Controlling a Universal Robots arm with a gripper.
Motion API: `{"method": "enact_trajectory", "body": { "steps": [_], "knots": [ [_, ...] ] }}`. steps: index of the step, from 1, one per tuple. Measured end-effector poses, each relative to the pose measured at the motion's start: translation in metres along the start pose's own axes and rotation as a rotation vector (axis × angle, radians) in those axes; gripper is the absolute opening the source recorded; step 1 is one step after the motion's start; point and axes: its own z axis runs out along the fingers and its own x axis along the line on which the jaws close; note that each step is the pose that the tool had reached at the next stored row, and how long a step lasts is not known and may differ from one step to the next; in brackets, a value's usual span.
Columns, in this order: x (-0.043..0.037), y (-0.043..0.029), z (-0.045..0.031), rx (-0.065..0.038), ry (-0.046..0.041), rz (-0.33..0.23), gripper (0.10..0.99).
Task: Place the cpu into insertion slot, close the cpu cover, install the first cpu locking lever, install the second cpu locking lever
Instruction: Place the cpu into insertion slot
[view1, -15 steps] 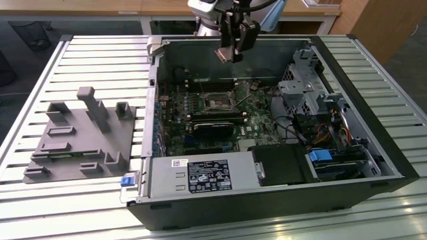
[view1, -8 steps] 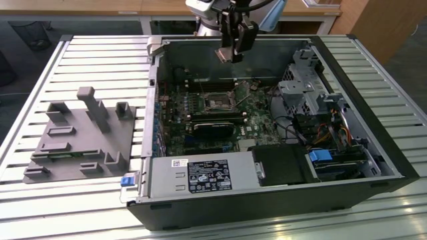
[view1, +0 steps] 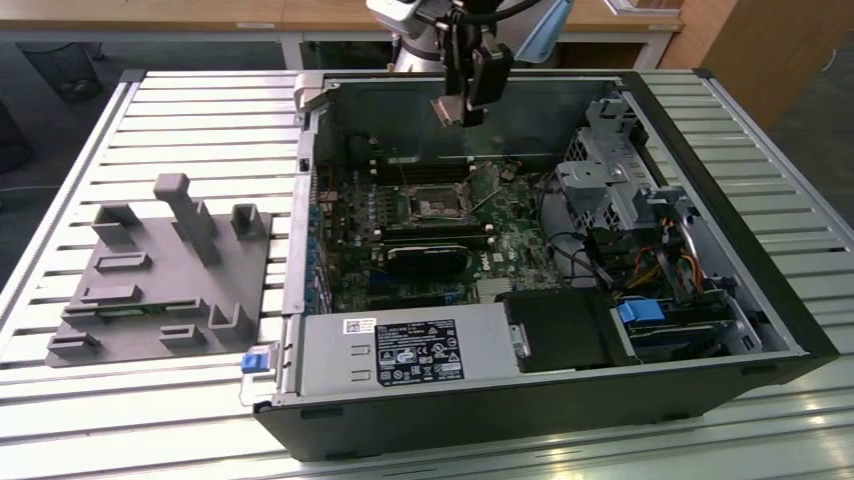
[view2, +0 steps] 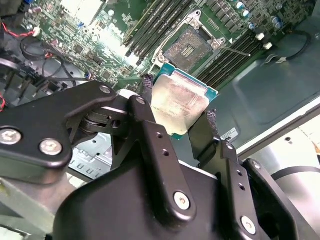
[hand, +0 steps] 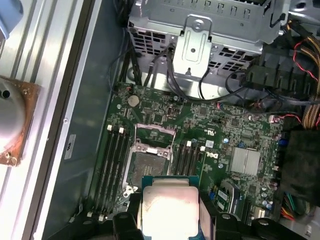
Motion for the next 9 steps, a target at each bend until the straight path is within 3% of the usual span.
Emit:
{"method": "enact_trajectory", "body": {
  "steps": [9],
  "knots": [
    [0.0000,-0.0005,0.0056,0.006,-0.0199,0.090,0.541]
  ]
}}
